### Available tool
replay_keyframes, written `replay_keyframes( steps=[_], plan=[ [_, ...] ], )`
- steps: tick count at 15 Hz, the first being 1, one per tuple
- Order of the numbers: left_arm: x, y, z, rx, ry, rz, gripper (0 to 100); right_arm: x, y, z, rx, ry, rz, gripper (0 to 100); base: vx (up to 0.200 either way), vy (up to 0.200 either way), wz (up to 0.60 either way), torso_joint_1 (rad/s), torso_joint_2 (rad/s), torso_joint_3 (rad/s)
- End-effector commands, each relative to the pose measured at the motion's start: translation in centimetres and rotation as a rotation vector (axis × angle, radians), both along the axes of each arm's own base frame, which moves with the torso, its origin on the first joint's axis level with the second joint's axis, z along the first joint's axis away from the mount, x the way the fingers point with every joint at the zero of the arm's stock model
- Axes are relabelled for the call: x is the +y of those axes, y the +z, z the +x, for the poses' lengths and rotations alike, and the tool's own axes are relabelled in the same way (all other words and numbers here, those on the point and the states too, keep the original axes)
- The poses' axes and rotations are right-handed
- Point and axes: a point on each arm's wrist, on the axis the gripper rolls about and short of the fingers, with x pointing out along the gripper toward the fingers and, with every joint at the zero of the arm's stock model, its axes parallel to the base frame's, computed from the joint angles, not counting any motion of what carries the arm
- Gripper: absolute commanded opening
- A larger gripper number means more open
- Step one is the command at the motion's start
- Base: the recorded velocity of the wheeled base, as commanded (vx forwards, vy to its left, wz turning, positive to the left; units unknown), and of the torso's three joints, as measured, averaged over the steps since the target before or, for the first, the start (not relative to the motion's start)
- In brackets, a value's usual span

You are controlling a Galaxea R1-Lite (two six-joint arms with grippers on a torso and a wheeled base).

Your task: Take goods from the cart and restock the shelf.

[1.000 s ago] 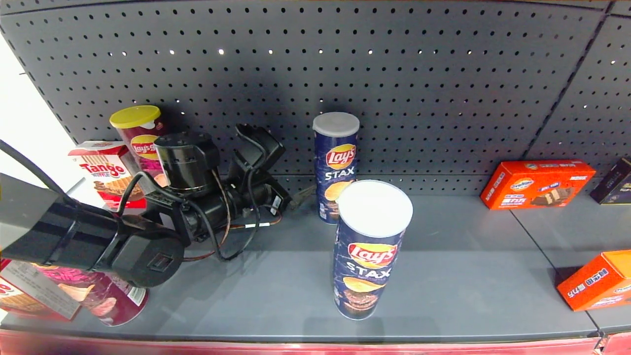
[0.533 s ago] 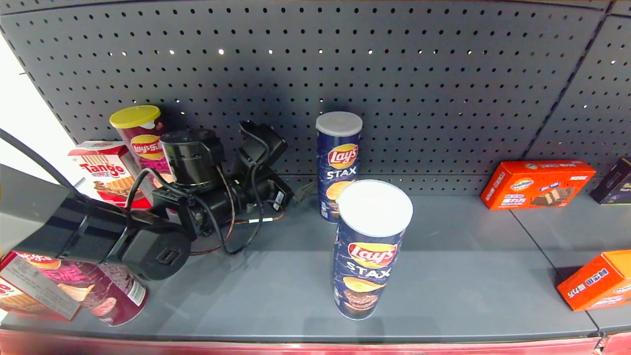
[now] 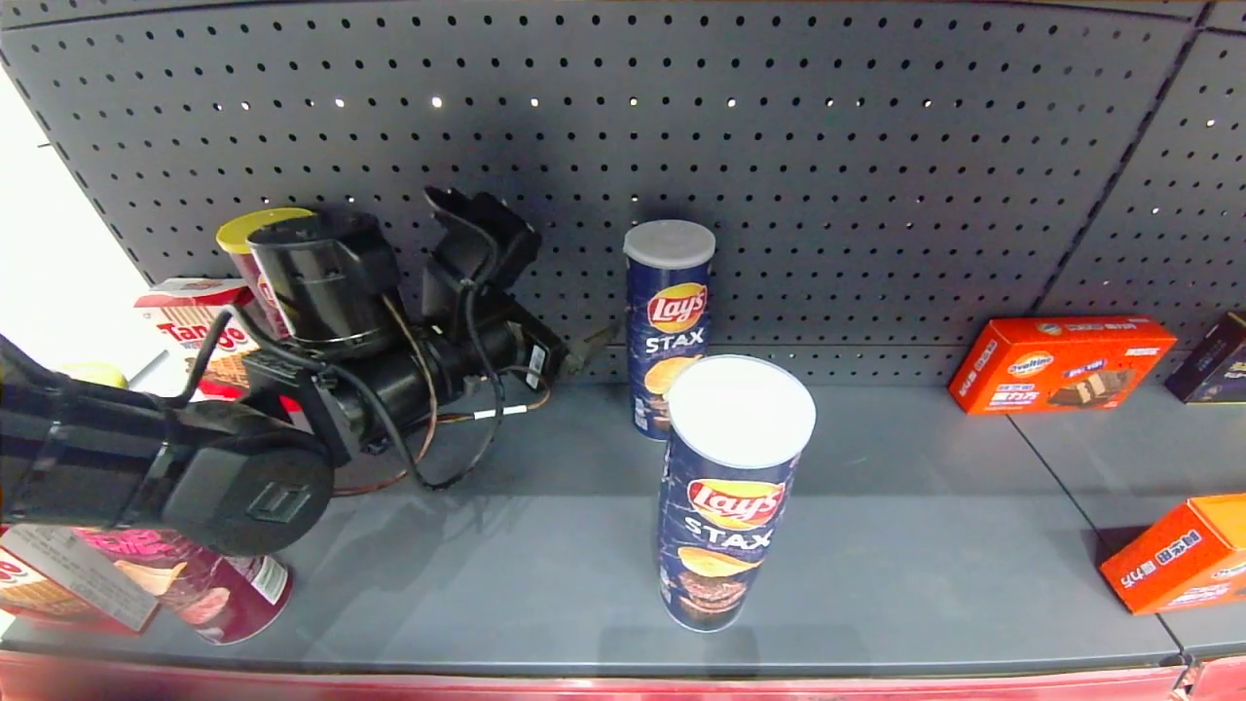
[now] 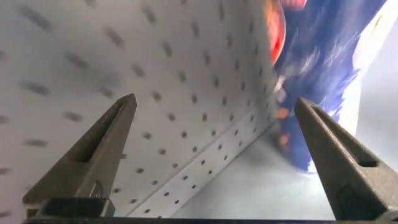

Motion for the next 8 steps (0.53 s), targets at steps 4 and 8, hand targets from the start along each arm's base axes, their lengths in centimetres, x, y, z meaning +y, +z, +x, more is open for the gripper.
replay_keyframes(
  steps=[4,8],
  plan=[
    [1.5,8.0,-9.2,-0.124,-0.004,-0.204,100,0.0,0.0,0.0,0.001,0.000,0.000,100,0.000,0.000,0.00,0.000,0.00,0.000],
    [5.3,7.3,-16.8,-0.125,-0.027,-0.243,100,0.0,0.0,0.0,0.001,0.000,0.000,100,0.000,0.000,0.00,0.000,0.00,0.000]
  ],
)
